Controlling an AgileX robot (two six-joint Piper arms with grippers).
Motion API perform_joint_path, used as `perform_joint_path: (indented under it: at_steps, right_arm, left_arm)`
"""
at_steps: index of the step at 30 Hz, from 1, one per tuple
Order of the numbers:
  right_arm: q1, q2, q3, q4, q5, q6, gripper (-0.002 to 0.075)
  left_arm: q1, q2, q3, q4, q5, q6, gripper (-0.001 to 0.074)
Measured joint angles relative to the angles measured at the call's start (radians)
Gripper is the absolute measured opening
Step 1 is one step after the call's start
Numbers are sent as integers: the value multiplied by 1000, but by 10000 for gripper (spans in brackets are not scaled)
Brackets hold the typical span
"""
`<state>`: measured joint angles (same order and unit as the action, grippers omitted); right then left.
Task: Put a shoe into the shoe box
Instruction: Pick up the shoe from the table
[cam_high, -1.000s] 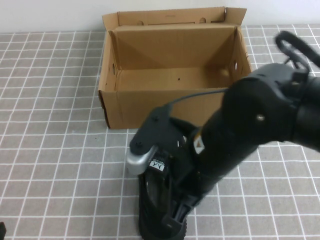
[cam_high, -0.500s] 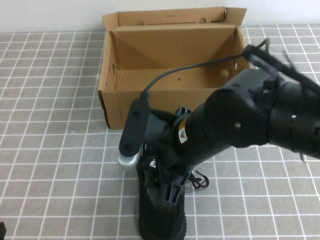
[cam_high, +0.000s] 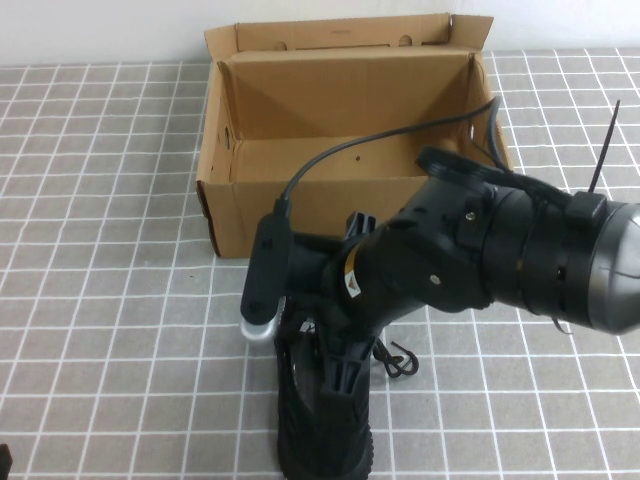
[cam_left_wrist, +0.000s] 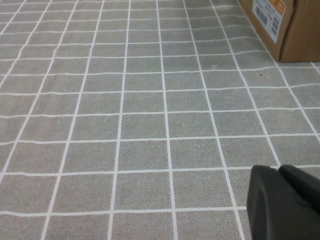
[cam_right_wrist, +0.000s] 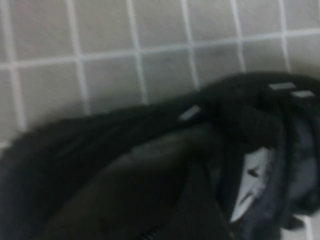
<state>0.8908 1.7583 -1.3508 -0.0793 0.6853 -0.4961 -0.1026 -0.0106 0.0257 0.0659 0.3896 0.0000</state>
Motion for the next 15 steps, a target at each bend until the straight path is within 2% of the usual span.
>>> perform_joint_path:
  at_steps: [4, 15]
  right_arm:
    - [0, 0, 0, -65, 0, 59, 453]
    - [0, 31, 0, -67, -15, 72, 446]
  left_arm:
    - [0, 0, 0, 0, 0, 0, -1]
    - [0, 0, 0, 0, 0, 0, -1]
